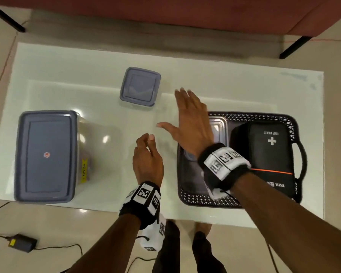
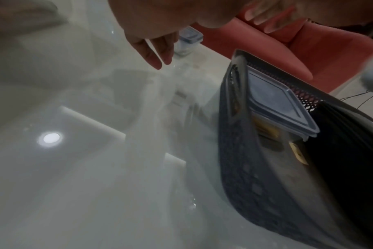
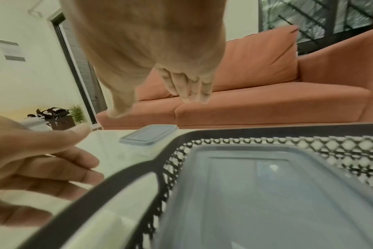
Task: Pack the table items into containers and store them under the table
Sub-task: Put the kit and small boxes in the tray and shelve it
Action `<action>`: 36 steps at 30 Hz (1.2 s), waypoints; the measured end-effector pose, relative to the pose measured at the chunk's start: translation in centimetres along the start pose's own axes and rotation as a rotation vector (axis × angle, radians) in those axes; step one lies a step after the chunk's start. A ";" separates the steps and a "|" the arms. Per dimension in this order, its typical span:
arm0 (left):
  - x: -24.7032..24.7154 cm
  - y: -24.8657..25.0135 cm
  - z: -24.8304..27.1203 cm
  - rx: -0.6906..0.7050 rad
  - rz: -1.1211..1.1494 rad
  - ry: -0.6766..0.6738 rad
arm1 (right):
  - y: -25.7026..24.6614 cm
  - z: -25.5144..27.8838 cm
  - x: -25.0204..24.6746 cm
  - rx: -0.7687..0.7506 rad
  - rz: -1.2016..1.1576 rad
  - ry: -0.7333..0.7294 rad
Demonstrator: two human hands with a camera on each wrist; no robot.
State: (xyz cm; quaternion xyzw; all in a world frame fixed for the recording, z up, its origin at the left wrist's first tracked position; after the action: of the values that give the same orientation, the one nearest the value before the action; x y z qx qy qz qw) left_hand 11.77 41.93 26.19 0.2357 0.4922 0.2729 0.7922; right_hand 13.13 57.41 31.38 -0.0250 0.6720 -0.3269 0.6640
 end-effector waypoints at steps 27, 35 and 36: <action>0.2 0.0 8.4 0.105 0.101 -0.051 | 3.7 15.5 -1.9 0.026 0.013 0.024; 3.8 -3.1 13.0 0.225 -0.269 -0.191 | 7.8 21.7 1.8 0.027 -0.100 -0.288; 4.1 -3.5 13.0 0.220 -0.316 -0.195 | 7.8 21.9 2.2 0.040 -0.125 -0.285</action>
State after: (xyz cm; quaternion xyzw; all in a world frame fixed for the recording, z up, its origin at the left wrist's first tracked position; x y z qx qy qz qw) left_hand 25.82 40.66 26.55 0.2657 0.4711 0.0659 0.8385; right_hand 35.90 53.64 27.84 -0.0997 0.5613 -0.3741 0.7315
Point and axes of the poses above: each hand's wrist, its own z-axis away from the middle knuckle, its own x-axis out of the palm, y = z × x, the point moved 5 cm from there along -z, towards the middle knuckle, and after that the axes turned 5 degrees about -x, right-handed, at the moved point
